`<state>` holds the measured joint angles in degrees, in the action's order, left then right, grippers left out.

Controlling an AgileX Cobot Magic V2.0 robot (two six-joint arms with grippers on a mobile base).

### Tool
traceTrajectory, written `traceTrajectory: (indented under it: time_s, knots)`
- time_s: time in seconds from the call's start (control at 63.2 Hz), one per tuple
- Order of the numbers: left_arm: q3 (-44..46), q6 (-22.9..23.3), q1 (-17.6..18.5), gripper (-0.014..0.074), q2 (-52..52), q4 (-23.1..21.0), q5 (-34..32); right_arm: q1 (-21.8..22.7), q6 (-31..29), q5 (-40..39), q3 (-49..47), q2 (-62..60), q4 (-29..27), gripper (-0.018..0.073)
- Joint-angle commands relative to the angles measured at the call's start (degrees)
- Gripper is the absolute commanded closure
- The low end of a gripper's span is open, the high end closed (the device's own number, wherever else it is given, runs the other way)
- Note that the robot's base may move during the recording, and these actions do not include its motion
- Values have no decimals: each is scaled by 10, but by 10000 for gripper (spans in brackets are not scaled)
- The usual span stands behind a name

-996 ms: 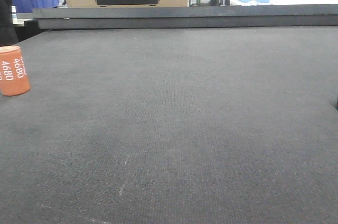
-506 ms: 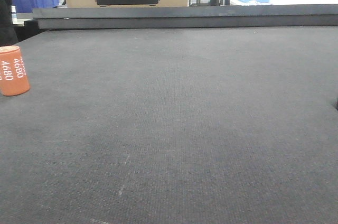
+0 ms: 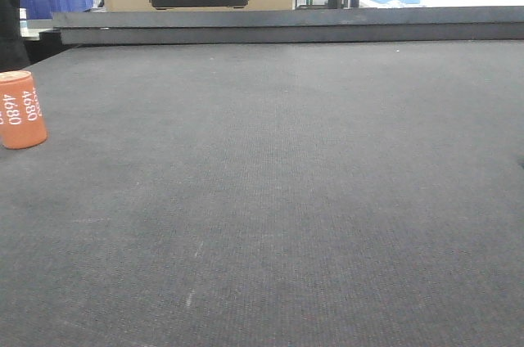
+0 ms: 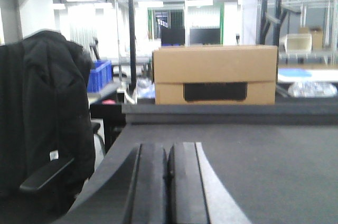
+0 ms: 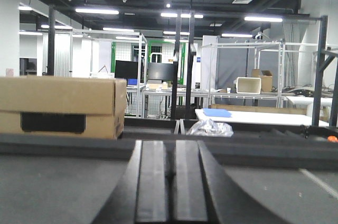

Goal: Place cylindrical capacitor in blue bin on shelf
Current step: 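Move the right gripper down toward the small maroon capacitor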

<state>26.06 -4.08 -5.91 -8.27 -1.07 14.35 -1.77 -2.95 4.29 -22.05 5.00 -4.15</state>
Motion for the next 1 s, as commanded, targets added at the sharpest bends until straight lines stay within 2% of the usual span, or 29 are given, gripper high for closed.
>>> traceTrajectory:
  time_s: [0.0, 0.158, 0.237, 0.332, 0.553, 0.617, 0.664, 0.696, 0.838, 0.98]
  knots:
    - [66, 2, -1, 546, -58, 3, 52, -1, -1, 36, -55, 57, 3, 718]
    - [137, 2, -1, 260, -159, 3, 69, -1, -1, 46, -119, 154, 3, 718]
    - [150, 2, 4, 163, -195, 2, 67, -1, -1, 46, -135, 193, 3, 718]
    - [152, 2, 17, 120, -229, 0, 52, -1, -1, 46, -139, 230, 3, 718]
    - [152, 2, 36, 120, -272, -13, 46, -1, -1, 51, -139, 274, 3, 706]
    - [152, 2, 36, 120, -276, -27, 44, -1, -1, 54, -139, 276, 3, 633]
    - [152, 2, 36, 120, -277, -32, 43, -1, -1, 56, -139, 277, 3, 529]
    - [152, 2, 36, 120, -277, -32, 43, -1, -1, 57, -139, 277, 3, 391]
    - [152, 2, 36, 120, -277, -32, 43, -1, -1, 57, -139, 277, 3, -16]
    - [152, 2, 41, 120, -277, -38, 43, -2, -1, 58, -139, 277, 3, -13]
